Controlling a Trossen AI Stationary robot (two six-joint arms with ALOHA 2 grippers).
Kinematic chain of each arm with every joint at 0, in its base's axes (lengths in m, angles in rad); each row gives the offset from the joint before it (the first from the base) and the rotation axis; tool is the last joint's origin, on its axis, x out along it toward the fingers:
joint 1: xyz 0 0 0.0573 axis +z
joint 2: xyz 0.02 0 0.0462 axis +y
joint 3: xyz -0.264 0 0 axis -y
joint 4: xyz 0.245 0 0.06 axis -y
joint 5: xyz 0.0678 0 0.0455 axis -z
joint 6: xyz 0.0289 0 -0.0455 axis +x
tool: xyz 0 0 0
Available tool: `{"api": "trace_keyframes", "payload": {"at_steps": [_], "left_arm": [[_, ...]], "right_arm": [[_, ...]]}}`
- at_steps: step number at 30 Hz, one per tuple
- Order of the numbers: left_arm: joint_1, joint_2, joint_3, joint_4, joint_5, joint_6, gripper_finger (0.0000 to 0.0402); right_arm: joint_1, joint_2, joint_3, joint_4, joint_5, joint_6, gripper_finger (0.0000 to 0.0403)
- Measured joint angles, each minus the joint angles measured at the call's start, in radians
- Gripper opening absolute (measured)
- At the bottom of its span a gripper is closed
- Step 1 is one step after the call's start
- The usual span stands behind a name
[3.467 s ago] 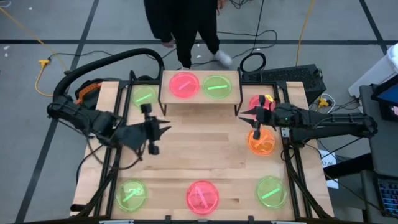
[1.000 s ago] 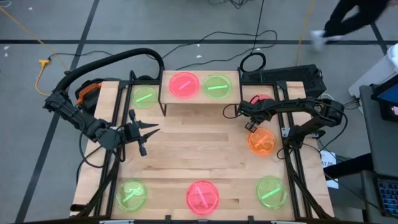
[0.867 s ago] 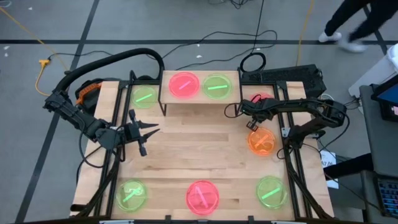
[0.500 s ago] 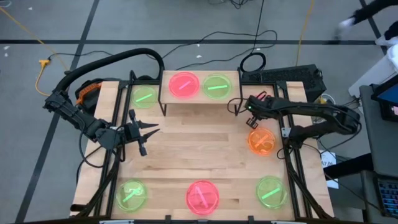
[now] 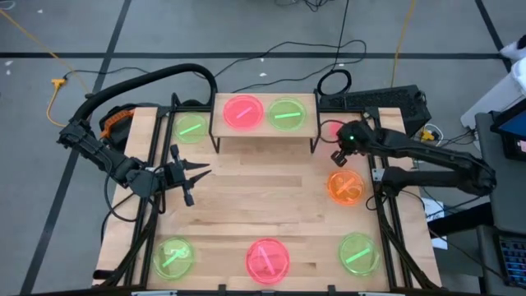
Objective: Place and stack plates onto a shelf
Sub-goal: Stack the pink plate on top of the green plate on the shelf
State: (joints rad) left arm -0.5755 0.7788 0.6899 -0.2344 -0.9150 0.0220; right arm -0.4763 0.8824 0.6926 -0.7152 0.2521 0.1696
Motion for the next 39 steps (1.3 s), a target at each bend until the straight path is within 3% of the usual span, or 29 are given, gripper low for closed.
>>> {"api": "trace_keyframes", "payload": {"at_steps": [12,22,29,39], "left_arm": [[0.0,0.0,0.0,0.0,0.0,0.001,0.0088],[0.0,0.0,0.0,0.0,-0.001,0.0,0.0088],[0.0,0.0,0.0,0.0,-0.001,0.0,0.0088],[0.0,0.0,0.0,0.0,-0.002,-0.004,0.0088]], "right_arm": [[0.0,-0.171,0.0,0.052,-0.019,-0.006,0.0],[0.016,-0.229,0.0,0.405,-0.022,-0.159,0.0],[0.083,-0.172,0.002,0.726,-0.124,-0.31,0.0],[0.129,0.057,0.051,0.875,-0.177,-0.398,0.0]]}}
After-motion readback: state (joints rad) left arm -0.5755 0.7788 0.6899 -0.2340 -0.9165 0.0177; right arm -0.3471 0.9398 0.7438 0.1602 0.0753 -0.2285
